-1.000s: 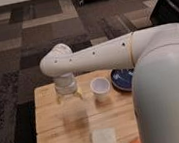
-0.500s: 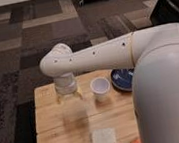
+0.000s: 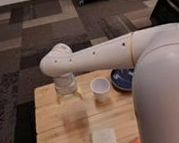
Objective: Knock the eraser over
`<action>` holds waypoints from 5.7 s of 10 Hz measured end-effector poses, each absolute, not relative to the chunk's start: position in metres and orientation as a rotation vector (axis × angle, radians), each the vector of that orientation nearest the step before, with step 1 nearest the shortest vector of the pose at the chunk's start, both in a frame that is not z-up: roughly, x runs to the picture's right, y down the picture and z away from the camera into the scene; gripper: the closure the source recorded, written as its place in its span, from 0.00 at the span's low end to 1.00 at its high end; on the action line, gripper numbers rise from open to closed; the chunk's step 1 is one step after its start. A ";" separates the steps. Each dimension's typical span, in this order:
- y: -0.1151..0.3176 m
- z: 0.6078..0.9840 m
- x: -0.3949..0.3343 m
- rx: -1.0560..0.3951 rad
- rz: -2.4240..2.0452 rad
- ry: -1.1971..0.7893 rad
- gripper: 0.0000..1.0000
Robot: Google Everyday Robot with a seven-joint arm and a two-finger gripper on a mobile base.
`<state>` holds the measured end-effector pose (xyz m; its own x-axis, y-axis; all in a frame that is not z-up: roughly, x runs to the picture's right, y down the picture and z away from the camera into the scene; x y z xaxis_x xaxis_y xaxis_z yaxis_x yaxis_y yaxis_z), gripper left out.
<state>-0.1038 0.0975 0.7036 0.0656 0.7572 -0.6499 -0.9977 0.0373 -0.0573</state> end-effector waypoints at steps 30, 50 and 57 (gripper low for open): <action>0.134 0.673 0.081 -0.544 1.556 0.593 0.35; 0.124 0.674 0.213 -0.405 1.716 0.689 0.35; 0.112 0.675 0.224 -0.391 1.703 0.691 0.35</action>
